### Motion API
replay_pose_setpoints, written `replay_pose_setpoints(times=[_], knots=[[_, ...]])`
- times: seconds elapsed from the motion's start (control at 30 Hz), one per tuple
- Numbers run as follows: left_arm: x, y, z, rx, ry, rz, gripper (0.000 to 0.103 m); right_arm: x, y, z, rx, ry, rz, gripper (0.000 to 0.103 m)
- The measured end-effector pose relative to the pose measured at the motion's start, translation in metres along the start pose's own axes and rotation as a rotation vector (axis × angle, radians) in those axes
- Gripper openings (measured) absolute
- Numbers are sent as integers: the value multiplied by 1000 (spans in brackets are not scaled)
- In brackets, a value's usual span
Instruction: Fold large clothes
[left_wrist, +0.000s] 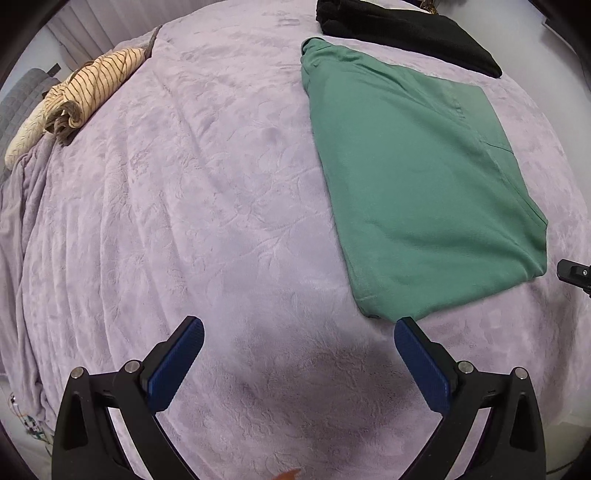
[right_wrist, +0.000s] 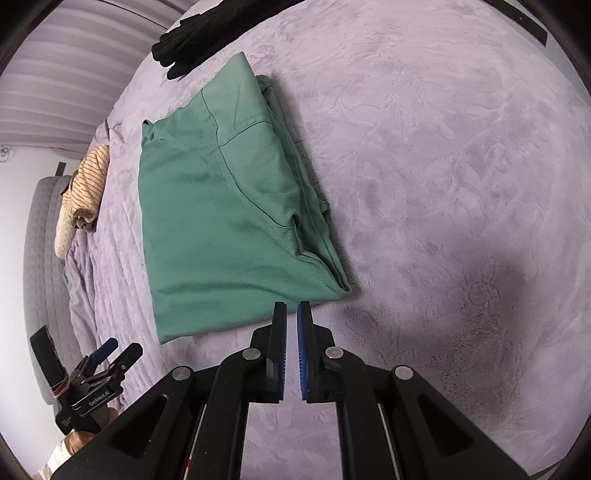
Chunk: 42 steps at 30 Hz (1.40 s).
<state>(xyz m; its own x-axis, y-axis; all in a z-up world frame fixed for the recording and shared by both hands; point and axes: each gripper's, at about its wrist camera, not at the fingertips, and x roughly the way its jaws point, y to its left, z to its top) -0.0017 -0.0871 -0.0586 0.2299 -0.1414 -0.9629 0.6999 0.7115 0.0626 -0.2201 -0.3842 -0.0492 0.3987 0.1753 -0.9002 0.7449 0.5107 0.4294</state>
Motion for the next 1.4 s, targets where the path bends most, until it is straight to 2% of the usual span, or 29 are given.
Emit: replay_pose_setpoints(times=[0.17,0.23,0.27,0.3,0.33,0.37,0.63,0.73,0.8,0.83,0.87,1.03,1.4], knots=[[0,2,4,-42,9,-37,103,-2,7,3,-15,6,5,7],[1,0,4,-47,21,-33,103,-2,8,4,-21,5,1,11],[2,0,5,-57,26,-32,103,-3,9,5,-22,4,-1,32],[3,1,5,-64,28,-33,103,-3,9,5,-23,2,-6,67],[3,1,6,-68,28,-33,103,-4,10,6,-25,-4,-8,78],[2,1,7,-69,24,-31,103,-6,11,6,-29,-15,-1,82],[8,5,11,-95,53,-2,103,-7,16,11,-52,-25,-21,83],[13,5,13,-87,66,21,103,-8,17,13,-64,-51,-38,86],[15,4,14,-81,76,9,103,-10,18,15,-67,-67,-44,90],[16,4,14,-79,81,-3,103,-10,17,16,-66,-71,-41,93],[17,3,15,-78,86,-11,103,-11,17,18,-67,-76,-40,103],[19,-3,17,-72,92,-27,103,-13,20,23,-94,-102,-25,103],[30,-6,27,-88,111,-42,103,12,14,29,-96,30,5,103]])
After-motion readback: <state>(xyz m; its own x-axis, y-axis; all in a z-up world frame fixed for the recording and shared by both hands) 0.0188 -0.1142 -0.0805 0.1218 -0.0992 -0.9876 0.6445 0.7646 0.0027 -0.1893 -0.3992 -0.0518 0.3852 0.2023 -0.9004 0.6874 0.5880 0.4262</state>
